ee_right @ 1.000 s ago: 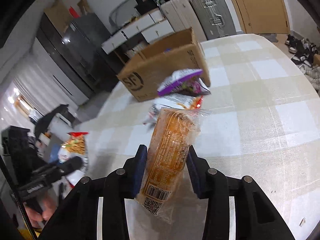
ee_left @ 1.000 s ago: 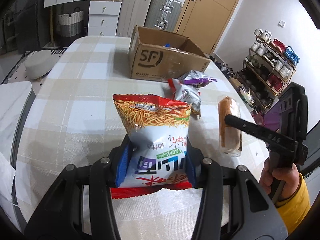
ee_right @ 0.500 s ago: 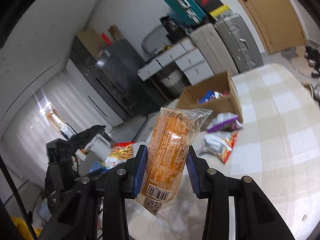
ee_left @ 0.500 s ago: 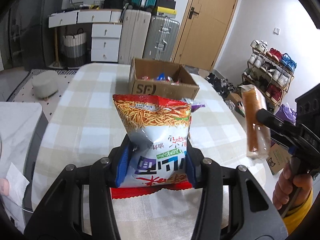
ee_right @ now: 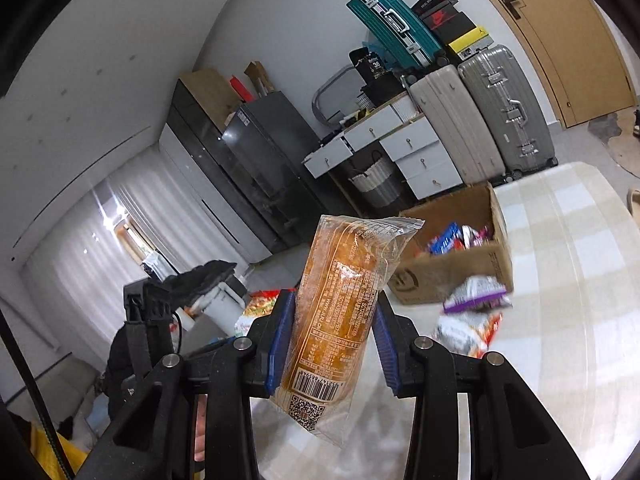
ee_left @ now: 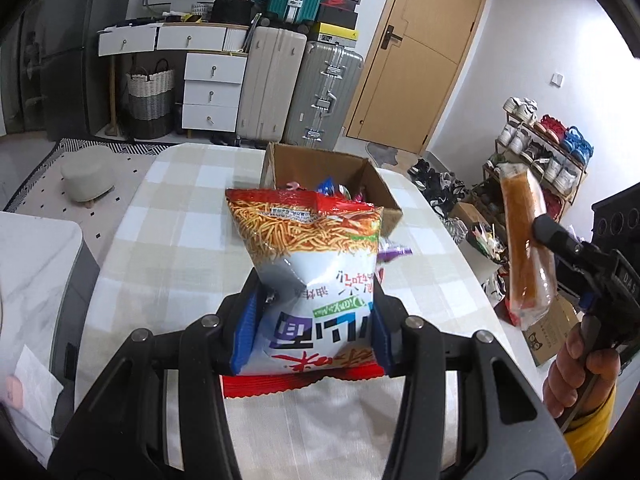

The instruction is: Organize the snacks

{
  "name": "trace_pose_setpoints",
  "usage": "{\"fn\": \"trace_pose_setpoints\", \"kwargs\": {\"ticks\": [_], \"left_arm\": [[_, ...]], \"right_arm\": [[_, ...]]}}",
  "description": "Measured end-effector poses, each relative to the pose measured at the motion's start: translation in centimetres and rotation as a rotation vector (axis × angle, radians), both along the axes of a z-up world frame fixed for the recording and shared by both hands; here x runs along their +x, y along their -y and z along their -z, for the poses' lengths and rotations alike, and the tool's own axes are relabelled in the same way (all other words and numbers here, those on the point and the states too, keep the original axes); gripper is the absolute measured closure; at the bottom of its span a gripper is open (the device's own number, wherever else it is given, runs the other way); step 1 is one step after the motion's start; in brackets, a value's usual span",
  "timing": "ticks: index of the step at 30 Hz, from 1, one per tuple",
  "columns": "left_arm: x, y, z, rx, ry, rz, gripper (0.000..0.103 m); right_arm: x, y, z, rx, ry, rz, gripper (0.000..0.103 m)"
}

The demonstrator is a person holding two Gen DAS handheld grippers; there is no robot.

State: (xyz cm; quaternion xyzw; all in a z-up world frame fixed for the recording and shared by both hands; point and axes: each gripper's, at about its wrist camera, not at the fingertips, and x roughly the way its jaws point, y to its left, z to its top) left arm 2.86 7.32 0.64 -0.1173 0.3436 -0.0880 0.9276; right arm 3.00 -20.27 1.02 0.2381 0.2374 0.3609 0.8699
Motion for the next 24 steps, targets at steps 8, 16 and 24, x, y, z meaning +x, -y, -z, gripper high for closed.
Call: {"fn": "trace_pose_setpoints", "kwargs": {"ticks": [8,16,24], "left_arm": [[4.6,-0.7,-2.9,0.017,0.006,0.007,0.059],[10.1,1.4,-4.2,0.055,0.012,0.024,0.059],[12.0,-0.2,1.4,0.001,-0.089,0.008,0.059]], "right_arm": [[3.9,-0.3,-3.6,-0.008,0.071,-0.002,0.064],[9.9,-1.2,-5.3,-0.067,0.07,0.02,0.066],[12.0,-3.2,4.6,-0.158,-0.122,-0.003,0.066]]}}
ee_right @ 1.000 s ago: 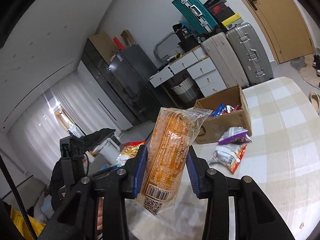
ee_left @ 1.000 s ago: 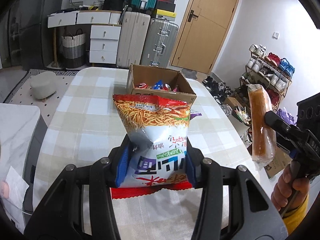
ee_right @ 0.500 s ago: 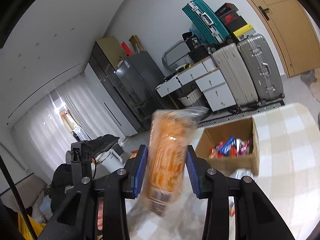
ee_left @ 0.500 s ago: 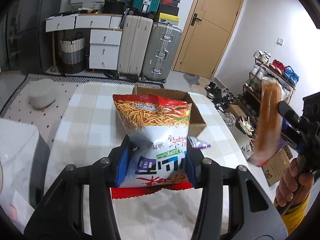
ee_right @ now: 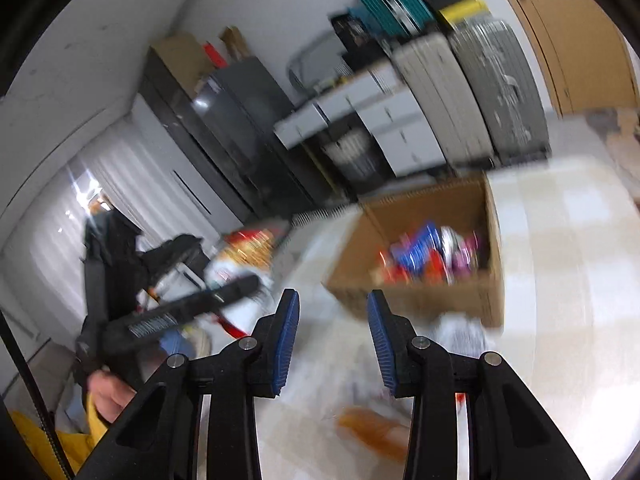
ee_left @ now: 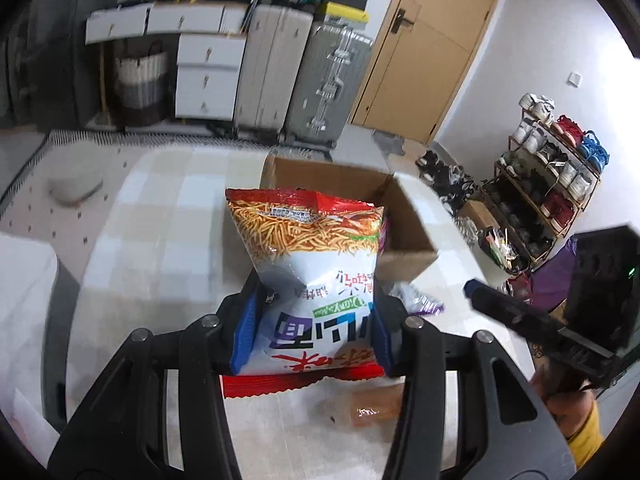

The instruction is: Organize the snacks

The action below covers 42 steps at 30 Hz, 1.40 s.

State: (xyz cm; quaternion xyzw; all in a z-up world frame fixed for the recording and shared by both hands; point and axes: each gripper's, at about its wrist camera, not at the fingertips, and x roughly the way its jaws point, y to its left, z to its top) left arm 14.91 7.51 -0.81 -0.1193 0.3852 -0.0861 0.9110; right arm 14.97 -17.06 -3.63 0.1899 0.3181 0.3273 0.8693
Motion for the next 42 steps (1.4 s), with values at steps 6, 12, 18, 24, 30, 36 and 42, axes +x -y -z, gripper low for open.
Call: {"fn": "trace_pose_setpoints", "kwargs": {"ticks": [6,12,18,24,30,36,42], "left_arm": [[-2.1,-1.8,4.3,-0.027,-0.06,-0.021,0.059],[-4.7,-3.6,7.0,-0.033,-0.085,-0.041,0.059],[-6.6,-4.6,7.4,-0.045,-0.097,-0.054,0.059],[-8.1,-5.4,7.1,-0.045,-0.101,-0.066,0.059],[-9.4,-5.8,6.7,-0.053,-0.096,-0.072,0.059],[-10.1,-5.7,6.2,-0.053,-0.086,-0.066,0.059],[-10.3,-5.0,5.4,-0.044,-0.066,-0.046,0.059]], "right_arm": [[-0.8,-1.6,5.3,-0.14,-0.067,-0.135,0.065],[-2.9,-4.2,8.5,-0.35,-0.061,-0.347,0.058],[-3.0,-7.4,10.8,-0.563,-0.03,-0.447,0.056],[-3.4,-9.9,12.0,-0.689,-0.009,-0.52,0.05],[-4.4,-10.9,13.1,-0.799,0.018,-0.537,0.05],[-4.8,-10.3,13.1,-0.716,-0.013,-0.443,0.063],[-5.0,-6.7,10.6,-0.396,-0.016,-0.299,0.064]]}}
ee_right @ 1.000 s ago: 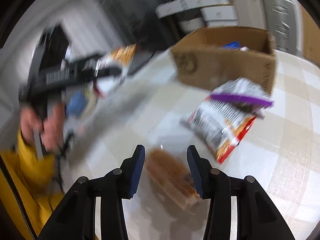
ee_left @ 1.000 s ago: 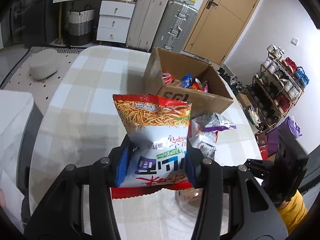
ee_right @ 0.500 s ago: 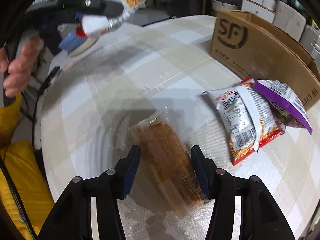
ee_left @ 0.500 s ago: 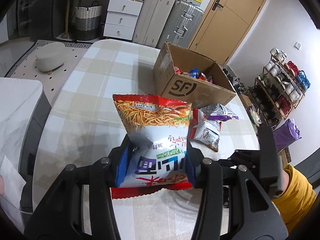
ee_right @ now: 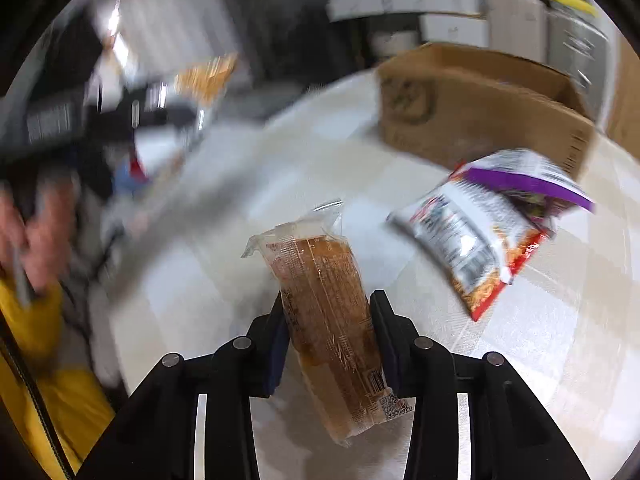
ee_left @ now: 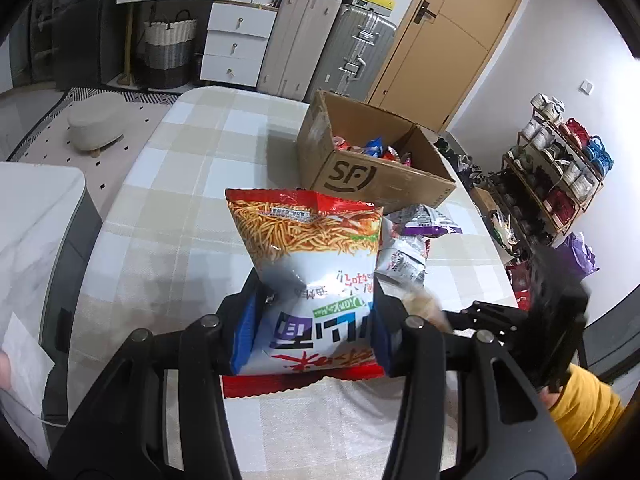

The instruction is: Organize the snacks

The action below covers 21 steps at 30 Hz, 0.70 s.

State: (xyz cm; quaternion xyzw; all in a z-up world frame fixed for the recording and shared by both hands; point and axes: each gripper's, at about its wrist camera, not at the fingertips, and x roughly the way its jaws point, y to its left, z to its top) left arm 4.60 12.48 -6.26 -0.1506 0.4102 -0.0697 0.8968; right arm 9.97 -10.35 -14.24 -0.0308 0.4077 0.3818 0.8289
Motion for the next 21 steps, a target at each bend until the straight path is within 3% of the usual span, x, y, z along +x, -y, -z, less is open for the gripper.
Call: {"fn": "trace_pose_setpoints", "kwargs": {"ticks": [2,4,11,16,21], "left_arm": [[0.2,0.4,-0.3,0.009,0.006,0.01,0.059],[0.5,0.8,-0.8,0.019,0.014,0.021,0.059],[2.4,2.4,-3.6,0.064,0.065,0.06,0.059],[3.9,3.8,-5.7,0.099,0.102,0.095,0.059],[5.8,5.2,-7.1,0.115,0.119,0.118,0.059]], "right_arm": [[0.1,1.5,-1.2,0.106,-0.007,0.047,0.064],[-0.1,2.3,-2.6,0.148,0.013,0.069,0.064],[-0.6,6.5,-9.6,0.384,0.152,0.181,0.064],[0.5,7.9,-14.3,0.448,0.211,0.199,0.064],[2.6,8.5,-18.8,0.448,0.293,0.197,0.064]]}}
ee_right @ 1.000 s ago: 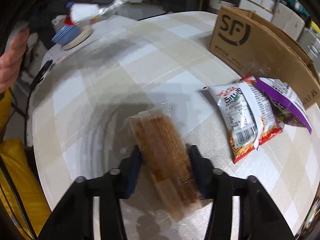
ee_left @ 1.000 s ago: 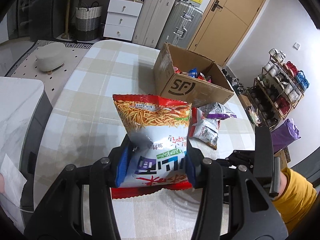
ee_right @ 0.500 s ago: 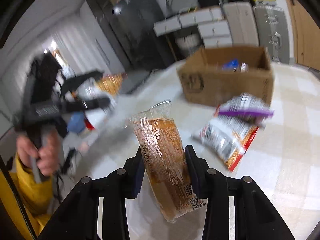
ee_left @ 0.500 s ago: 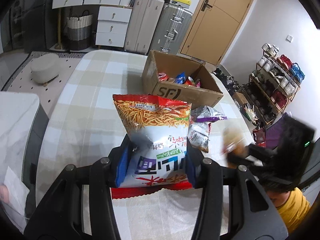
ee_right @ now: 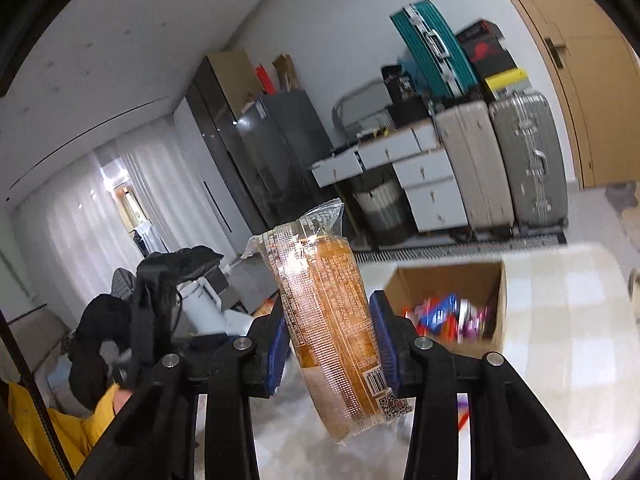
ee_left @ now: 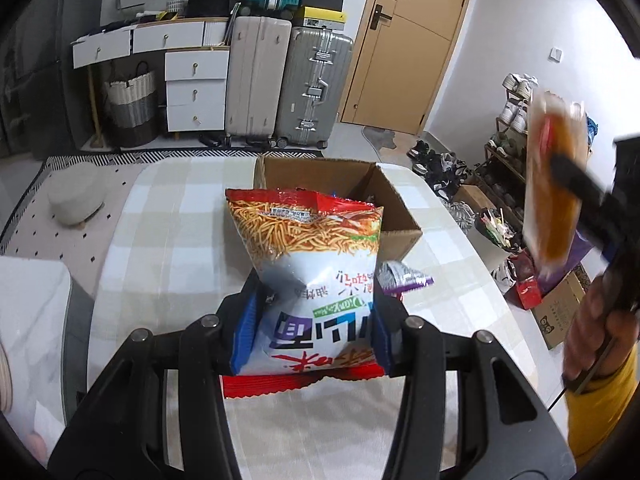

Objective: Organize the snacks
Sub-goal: 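Carry the noodle bag with the left tool while the right tool carries the bread roll into the SF box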

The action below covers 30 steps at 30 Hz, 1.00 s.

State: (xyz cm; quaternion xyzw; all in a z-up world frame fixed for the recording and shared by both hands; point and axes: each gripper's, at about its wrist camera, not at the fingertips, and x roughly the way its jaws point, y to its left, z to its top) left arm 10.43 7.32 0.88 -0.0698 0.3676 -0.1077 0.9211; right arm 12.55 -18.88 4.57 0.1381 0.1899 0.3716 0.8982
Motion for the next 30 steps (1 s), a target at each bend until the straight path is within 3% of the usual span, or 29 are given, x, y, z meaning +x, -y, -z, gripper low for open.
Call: {"fn": "trace_pose_setpoints", "kwargs": {"ticks": [5,11,16,21,30], "left_arm": [[2.5,1.2,-1.3,0.01,0.011,0.018,0.059],[5.8,2.5,-3.4,0.018,0.05,0.031,0.059],[10.9,3.0,-3.1,0.016,0.013,0.02,0.059],[16.8,3.9,-0.4,0.009,-0.058,0.013,0.059],[22.2,5.2,4.6,0.026,-0.14,-0.006,0.059]], "right_arm": [[1.9,0.1,-3.9,-0.043,0.056,0.024,0.064],[7.0,-1.2,-4.2,-0.086,0.003,0.021,0.064],[12.1,-3.0,-1.9,-0.145,-0.044,0.007,0.064],[15.5,-3.7,0.5,-0.147,-0.083,0.018,0.064],[20.2,-3.7,4.9,-0.183,-0.184,0.04,0.064]]}}
